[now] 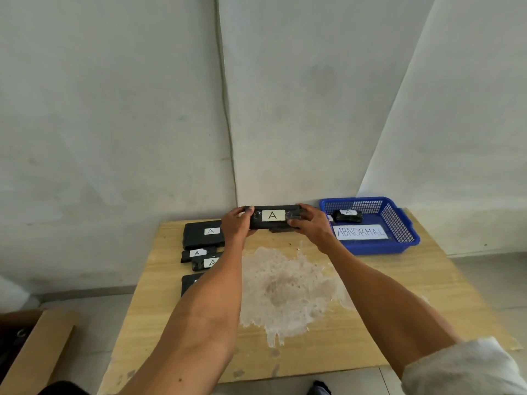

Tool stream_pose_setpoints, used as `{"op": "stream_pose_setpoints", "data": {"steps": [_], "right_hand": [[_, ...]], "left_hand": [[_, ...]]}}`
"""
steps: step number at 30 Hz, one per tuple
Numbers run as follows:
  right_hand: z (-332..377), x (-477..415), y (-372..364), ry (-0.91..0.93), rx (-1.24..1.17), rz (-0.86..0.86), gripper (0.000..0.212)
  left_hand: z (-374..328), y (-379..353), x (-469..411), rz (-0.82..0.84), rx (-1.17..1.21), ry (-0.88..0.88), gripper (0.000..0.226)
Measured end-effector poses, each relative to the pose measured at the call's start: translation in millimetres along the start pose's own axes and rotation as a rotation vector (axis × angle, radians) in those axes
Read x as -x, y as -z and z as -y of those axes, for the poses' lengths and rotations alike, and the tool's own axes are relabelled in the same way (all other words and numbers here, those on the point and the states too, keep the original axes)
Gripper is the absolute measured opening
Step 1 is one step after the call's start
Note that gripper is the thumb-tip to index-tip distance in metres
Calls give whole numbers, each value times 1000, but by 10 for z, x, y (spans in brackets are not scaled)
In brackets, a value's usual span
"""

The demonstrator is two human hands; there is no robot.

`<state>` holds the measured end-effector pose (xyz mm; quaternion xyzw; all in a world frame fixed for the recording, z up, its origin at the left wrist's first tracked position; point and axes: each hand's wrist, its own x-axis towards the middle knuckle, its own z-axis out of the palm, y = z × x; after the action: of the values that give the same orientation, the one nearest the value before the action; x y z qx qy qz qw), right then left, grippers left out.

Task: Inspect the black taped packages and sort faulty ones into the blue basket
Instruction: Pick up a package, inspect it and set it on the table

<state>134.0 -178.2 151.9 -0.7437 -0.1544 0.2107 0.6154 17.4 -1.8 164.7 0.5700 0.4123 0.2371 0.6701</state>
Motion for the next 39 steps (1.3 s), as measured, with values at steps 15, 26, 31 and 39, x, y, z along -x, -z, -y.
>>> {"op": "stream_pose_setpoints", "data": {"steps": [15, 26, 31, 39], "right_hand": [[-9, 120, 268, 19, -7, -143, 54], [227, 183, 345, -102, -275, -285, 13], [253, 160, 300, -104, -296, -303, 30], [245, 90, 236, -88, -271, -313, 22]], "left_hand": [[10, -238, 67, 110, 60, 74, 23], [-8, -385, 310, 205, 279, -18, 30], [-9, -377, 292, 185, 298, -9, 33], [15, -256, 265, 227, 346, -16, 30]]}}
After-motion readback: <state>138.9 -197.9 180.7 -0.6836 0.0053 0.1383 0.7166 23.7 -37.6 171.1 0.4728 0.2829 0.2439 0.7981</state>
